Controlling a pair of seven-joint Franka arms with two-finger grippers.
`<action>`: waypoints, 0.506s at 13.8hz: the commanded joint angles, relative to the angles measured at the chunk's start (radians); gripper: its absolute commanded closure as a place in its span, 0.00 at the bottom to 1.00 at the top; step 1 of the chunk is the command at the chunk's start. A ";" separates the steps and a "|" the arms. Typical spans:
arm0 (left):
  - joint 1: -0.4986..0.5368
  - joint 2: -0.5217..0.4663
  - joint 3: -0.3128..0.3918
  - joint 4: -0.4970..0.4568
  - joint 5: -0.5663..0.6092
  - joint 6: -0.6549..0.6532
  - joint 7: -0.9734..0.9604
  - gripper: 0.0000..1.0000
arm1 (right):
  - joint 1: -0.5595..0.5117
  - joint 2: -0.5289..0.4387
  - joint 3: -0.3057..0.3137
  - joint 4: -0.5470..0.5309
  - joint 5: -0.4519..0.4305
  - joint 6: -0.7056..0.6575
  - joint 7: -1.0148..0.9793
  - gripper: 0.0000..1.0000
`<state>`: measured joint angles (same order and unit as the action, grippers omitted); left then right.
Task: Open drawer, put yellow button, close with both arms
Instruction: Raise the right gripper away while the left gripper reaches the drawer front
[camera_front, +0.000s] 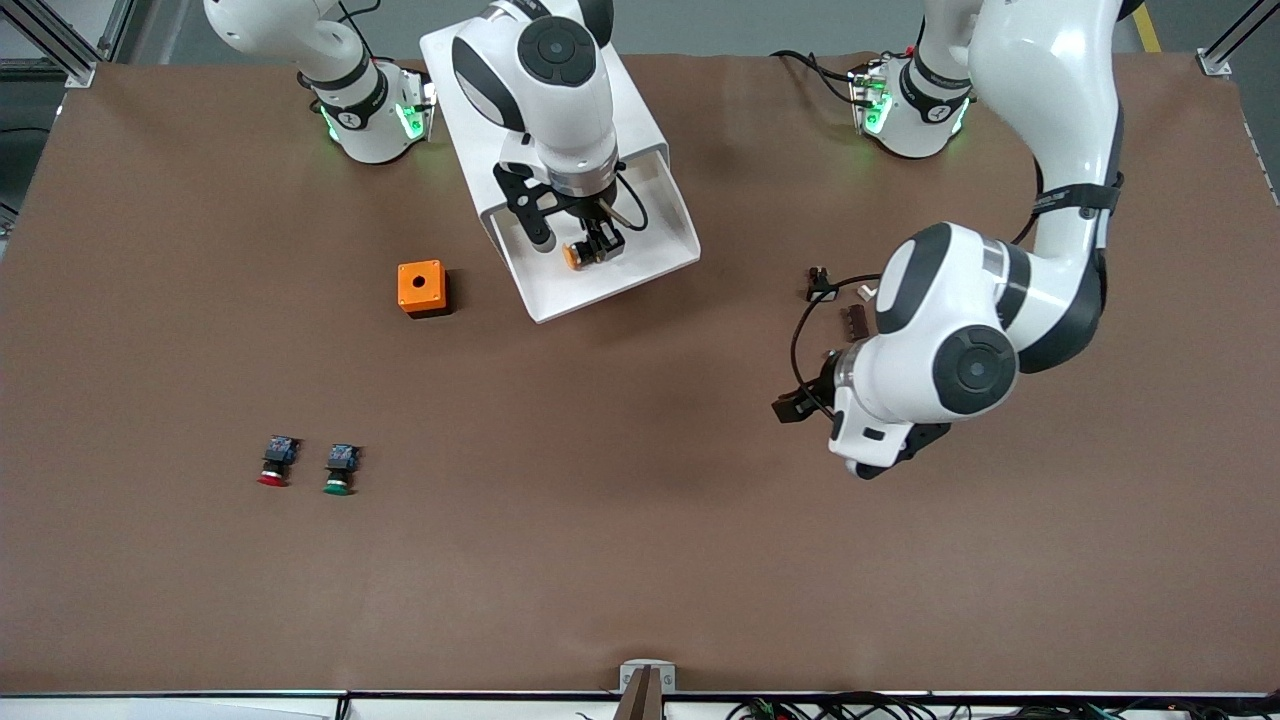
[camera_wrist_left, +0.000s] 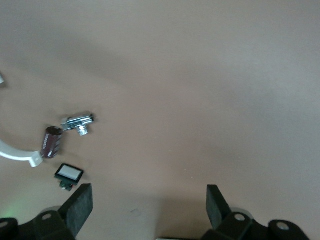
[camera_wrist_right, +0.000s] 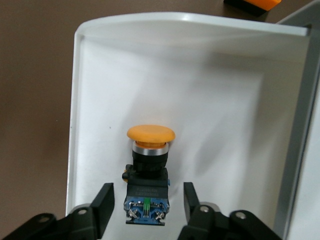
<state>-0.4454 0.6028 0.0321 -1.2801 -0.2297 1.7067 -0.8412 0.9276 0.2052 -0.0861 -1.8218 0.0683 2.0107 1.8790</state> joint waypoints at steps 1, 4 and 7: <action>-0.050 -0.028 0.002 -0.064 0.027 0.071 0.022 0.00 | 0.016 0.005 -0.012 0.019 -0.018 0.002 0.014 0.00; -0.091 -0.026 -0.004 -0.064 0.027 0.094 0.014 0.00 | -0.001 0.000 -0.020 0.041 -0.016 -0.007 -0.084 0.00; -0.151 -0.018 -0.004 -0.065 0.023 0.113 -0.015 0.00 | -0.079 -0.007 -0.020 0.094 -0.016 -0.096 -0.239 0.00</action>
<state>-0.5624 0.6030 0.0266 -1.3174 -0.2247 1.7932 -0.8405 0.9044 0.2060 -0.1089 -1.7740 0.0581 1.9846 1.7411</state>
